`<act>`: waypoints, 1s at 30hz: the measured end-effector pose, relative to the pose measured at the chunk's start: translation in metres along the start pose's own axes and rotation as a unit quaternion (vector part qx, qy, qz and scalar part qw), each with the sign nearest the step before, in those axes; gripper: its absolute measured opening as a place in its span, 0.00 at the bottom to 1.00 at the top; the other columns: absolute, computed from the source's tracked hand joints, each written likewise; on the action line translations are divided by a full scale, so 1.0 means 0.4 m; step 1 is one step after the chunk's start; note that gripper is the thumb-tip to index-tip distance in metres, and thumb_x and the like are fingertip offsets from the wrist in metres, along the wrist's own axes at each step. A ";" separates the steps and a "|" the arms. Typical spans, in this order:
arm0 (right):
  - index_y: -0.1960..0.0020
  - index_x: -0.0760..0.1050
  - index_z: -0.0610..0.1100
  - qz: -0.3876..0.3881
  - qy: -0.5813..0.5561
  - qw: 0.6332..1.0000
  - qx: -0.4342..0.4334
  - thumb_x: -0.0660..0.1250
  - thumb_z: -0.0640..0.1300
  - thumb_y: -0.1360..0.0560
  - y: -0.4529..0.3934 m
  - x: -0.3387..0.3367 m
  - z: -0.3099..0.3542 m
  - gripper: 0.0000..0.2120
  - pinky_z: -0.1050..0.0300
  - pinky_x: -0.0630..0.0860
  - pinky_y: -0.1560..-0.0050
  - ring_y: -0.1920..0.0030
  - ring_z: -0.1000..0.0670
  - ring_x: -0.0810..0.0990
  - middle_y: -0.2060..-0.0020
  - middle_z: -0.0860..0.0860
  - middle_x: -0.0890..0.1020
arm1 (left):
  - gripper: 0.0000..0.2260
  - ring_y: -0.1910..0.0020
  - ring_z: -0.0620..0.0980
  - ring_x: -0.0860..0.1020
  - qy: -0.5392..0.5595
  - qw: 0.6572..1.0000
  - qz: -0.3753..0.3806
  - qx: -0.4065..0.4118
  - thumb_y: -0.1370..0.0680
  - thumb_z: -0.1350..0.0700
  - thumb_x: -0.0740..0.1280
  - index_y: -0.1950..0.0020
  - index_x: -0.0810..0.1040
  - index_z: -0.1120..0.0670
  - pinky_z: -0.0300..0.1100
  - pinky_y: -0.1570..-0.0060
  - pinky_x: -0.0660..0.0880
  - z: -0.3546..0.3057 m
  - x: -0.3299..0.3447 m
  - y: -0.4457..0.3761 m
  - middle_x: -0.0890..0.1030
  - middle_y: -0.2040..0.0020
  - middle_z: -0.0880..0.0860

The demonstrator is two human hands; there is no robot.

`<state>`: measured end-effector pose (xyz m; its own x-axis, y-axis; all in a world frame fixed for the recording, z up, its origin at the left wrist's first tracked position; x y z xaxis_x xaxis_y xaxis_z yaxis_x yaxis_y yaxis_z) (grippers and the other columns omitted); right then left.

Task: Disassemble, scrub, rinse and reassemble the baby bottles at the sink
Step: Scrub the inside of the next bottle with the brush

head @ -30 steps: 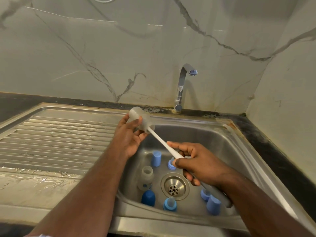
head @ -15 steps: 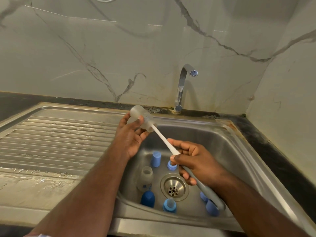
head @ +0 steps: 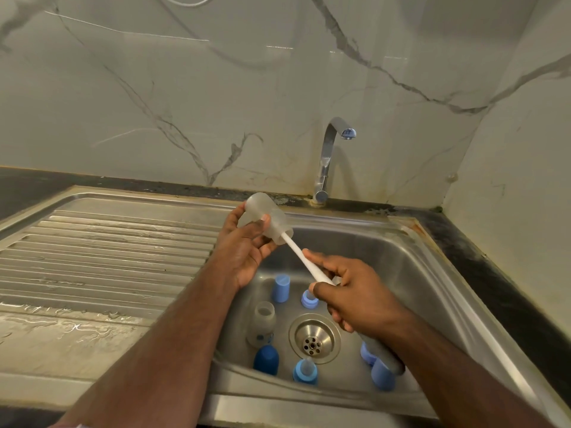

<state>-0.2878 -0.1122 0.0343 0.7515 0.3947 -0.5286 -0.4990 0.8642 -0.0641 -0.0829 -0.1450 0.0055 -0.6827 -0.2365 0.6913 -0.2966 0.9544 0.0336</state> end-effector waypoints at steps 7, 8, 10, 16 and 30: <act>0.25 0.67 0.60 0.017 0.154 0.988 -0.004 0.64 0.41 0.21 -0.010 0.034 0.008 0.27 0.64 0.74 0.64 0.64 0.59 0.79 0.53 0.57 0.83 | 0.27 0.42 0.63 0.82 -0.040 0.999 -0.010 0.008 0.24 0.68 0.70 0.27 0.69 0.51 0.53 0.57 0.83 0.000 -0.003 0.001 0.75 0.34 0.61; 0.27 0.69 0.61 0.046 0.089 0.995 0.014 0.65 0.39 0.21 -0.006 0.031 0.006 0.27 0.62 0.73 0.71 0.73 0.58 0.76 0.63 0.56 0.82 | 0.27 0.41 0.63 0.82 -0.041 0.999 -0.009 0.007 0.24 0.67 0.70 0.28 0.69 0.50 0.54 0.55 0.83 -0.001 -0.004 0.000 0.75 0.34 0.61; 0.29 0.71 0.60 0.081 -0.035 0.995 0.035 0.66 0.36 0.21 0.005 0.018 0.006 0.27 0.60 0.70 0.77 0.79 0.56 0.71 0.75 0.53 0.75 | 0.27 0.41 0.63 0.82 -0.026 1.000 -0.008 0.007 0.24 0.67 0.71 0.28 0.70 0.50 0.55 0.53 0.83 -0.004 -0.009 -0.001 0.76 0.34 0.62; 0.27 0.69 0.61 -0.021 0.056 0.998 0.000 0.67 0.40 0.22 -0.009 0.014 -0.005 0.28 0.63 0.72 0.73 0.75 0.57 0.76 0.61 0.58 0.80 | 0.26 0.41 0.63 0.82 -0.012 1.000 0.004 0.011 0.23 0.68 0.70 0.29 0.71 0.50 0.55 0.54 0.84 -0.006 -0.007 0.000 0.76 0.34 0.62; 0.29 0.70 0.64 0.018 0.002 1.000 -0.009 0.68 0.40 0.22 -0.018 0.032 -0.004 0.27 0.60 0.73 0.72 0.73 0.53 0.75 0.62 0.52 0.81 | 0.29 0.42 0.62 0.83 0.025 0.999 0.024 -0.017 0.26 0.62 0.72 0.25 0.70 0.55 0.51 0.54 0.83 -0.014 -0.004 0.007 0.78 0.33 0.63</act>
<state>-0.2752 -0.1138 0.0265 0.7310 0.4235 -0.5350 -0.5328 0.8441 -0.0598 -0.0790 -0.1408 0.0085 -0.6606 -0.1822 0.7283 -0.2414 0.9701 0.0237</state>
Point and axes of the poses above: each hand's wrist, its own y-axis away from the middle knuckle, its own x-axis out of the palm, z = x × y, the point moved 7 cm from there along -y, towards the middle knuckle
